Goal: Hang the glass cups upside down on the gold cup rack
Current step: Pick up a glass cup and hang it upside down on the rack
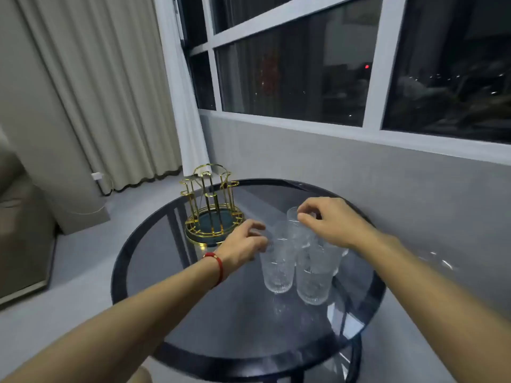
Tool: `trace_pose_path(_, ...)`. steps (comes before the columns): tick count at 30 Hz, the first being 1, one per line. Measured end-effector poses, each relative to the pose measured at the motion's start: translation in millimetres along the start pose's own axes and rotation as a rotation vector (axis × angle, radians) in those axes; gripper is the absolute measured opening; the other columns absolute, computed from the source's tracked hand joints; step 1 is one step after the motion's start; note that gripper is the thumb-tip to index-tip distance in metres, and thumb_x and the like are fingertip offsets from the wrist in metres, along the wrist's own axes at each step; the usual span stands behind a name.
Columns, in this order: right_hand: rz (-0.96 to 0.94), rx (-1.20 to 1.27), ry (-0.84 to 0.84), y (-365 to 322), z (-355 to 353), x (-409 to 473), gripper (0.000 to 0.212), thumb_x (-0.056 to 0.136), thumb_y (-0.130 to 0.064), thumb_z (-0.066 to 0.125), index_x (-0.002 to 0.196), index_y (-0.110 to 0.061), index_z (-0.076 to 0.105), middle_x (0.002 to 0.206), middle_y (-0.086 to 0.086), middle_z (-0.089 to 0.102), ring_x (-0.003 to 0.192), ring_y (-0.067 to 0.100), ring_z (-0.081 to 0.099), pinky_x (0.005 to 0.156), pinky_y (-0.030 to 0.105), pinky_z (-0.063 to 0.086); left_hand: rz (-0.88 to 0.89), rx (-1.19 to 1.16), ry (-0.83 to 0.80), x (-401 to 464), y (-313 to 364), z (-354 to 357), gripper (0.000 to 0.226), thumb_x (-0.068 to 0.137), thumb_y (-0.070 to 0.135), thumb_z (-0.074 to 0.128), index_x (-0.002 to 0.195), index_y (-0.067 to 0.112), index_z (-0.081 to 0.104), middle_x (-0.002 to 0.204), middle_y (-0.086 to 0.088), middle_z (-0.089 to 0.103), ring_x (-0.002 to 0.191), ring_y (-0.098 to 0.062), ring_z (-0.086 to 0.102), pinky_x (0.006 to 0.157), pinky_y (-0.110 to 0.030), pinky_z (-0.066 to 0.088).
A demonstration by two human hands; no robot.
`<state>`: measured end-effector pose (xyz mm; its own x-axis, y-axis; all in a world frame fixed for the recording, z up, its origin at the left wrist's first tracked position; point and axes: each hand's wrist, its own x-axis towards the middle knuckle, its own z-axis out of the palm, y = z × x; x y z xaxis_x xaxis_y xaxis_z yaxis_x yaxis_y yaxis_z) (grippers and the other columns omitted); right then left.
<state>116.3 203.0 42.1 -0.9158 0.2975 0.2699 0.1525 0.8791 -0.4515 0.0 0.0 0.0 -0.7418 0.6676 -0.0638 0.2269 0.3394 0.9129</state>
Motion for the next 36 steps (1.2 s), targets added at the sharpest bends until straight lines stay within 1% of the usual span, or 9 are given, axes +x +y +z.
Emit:
trace_pose_path(5, 0.032, 0.311, 0.347, -0.2, 36.3, -50.9, 0.014, 0.097, -0.019, 0.064, 0.103, -0.021, 0.077, 0.099, -0.009, 0.076, 0.092, 0.007, 0.069, 0.084, 0.025, 0.055, 0.070, 0.207, -0.050, -15.0, -10.7, 26.2, 0.093, 0.077, 0.016, 0.080, 0.153, 0.027, 0.028, 0.154, -0.010, 0.038, 0.138, -0.025, 0.041, 0.103, -0.035, 0.047)
trace_pose_path(11, 0.037, 0.465, 0.586, 1.5, 47.5, -45.6, 0.017, 0.097, -0.011, 0.066, 0.104, -0.023, 0.075, 0.099, -0.013, 0.074, 0.093, 0.004, 0.068, 0.080, 0.014, 0.052, 0.242, 0.242, 0.084, -1.8, -39.7, 39.8, 0.101, 0.074, 0.041, 0.083, 0.154, 0.032, 0.022, 0.146, 0.009, 0.044, 0.133, -0.009, 0.044, 0.109, -0.029, 0.042)
trace_pose_path(14, 0.013, 0.438, 0.535, -6.4, 48.5, -38.5, 0.017, 0.095, -0.006, 0.067, 0.103, -0.018, 0.075, 0.099, -0.010, 0.075, 0.093, 0.005, 0.068, 0.082, 0.021, 0.054, 0.283, 0.224, 0.109, 3.7, -41.1, 37.0, 0.094, 0.068, 0.045, 0.087, 0.147, 0.030, 0.038, 0.131, 0.023, 0.051, 0.121, 0.008, 0.051, 0.095, -0.007, 0.042)
trace_pose_path(17, 0.007, 0.410, 0.463, -13.1, 54.9, -34.4, 0.017, 0.093, -0.004, 0.069, 0.104, -0.015, 0.075, 0.101, -0.007, 0.075, 0.094, 0.006, 0.068, 0.085, 0.027, 0.055, 0.267, 0.189, 0.171, 10.8, -44.1, 25.8, 0.093, 0.063, 0.046, 0.091, 0.143, 0.024, 0.050, 0.130, 0.017, 0.059, 0.111, 0.011, 0.054, 0.085, 0.002, 0.040)
trace_pose_path(24, 0.072, 0.580, 0.187, -41.1, 82.4, -14.2, 0.028, 0.100, -0.025, 0.064, 0.126, -0.034, 0.067, 0.127, -0.018, 0.067, 0.116, -0.008, 0.062, 0.099, 0.017, 0.050, 0.153, -0.219, 0.476, 20.8, -40.6, -23.9, 0.074, 0.057, 0.059, 0.083, 0.123, 0.026, 0.070, 0.120, 0.006, 0.072, 0.114, -0.011, 0.064, 0.102, -0.044, 0.053)
trace_pose_path(27, 0.174, 0.633, -0.073, -62.9, 100.3, 12.1, 0.050, 0.104, -0.052, 0.048, 0.152, -0.039, 0.043, 0.151, -0.016, 0.048, 0.132, 0.002, 0.054, 0.114, 0.034, 0.043, 0.098, -0.613, 0.460, 29.0, -45.4, -44.2, 0.061, 0.065, 0.046, 0.084, 0.116, 0.015, 0.073, 0.114, -0.008, 0.076, 0.109, -0.027, 0.070, 0.098, -0.059, 0.054)
trace_pose_path(31, 0.399, 1.163, -0.136, -85.1, 112.7, 56.9, 0.038, 0.107, -0.033, 0.056, 0.139, -0.014, 0.053, 0.136, 0.008, 0.069, 0.106, 0.021, 0.075, 0.082, 0.041, 0.064, 0.102, -0.898, 0.277, 37.3, -68.4, -60.6, 0.053, 0.081, 0.038, 0.077, 0.120, 0.003, 0.069, 0.120, -0.021, 0.072, 0.115, -0.037, 0.068, 0.097, -0.054, 0.056)
trace_pose_path(33, 0.413, 1.133, -0.092, -76.8, 112.8, 73.4, 0.034, 0.103, -0.028, 0.063, 0.133, -0.014, 0.058, 0.132, 0.010, 0.070, 0.104, 0.024, 0.076, 0.077, 0.040, 0.065, 0.080, -0.820, 0.261, 44.5, -81.6, -65.8, 0.046, 0.092, 0.044, 0.068, 0.126, 0.012, 0.065, 0.124, -0.015, 0.072, 0.113, -0.030, 0.069, 0.094, -0.049, 0.059)
trace_pose_path(36, 0.405, 0.832, 0.071, -54.7, 100.8, 101.4, 0.038, 0.100, -0.036, 0.067, 0.134, -0.023, 0.057, 0.139, 0.002, 0.060, 0.101, 0.022, 0.072, 0.073, 0.036, 0.066, 0.054, -0.263, 0.445, 58.8, -112.9, -70.6, 0.046, 0.100, 0.052, 0.048, 0.139, 0.027, 0.053, 0.137, -0.005, 0.060, 0.123, -0.019, 0.058, 0.106, -0.049, 0.050)
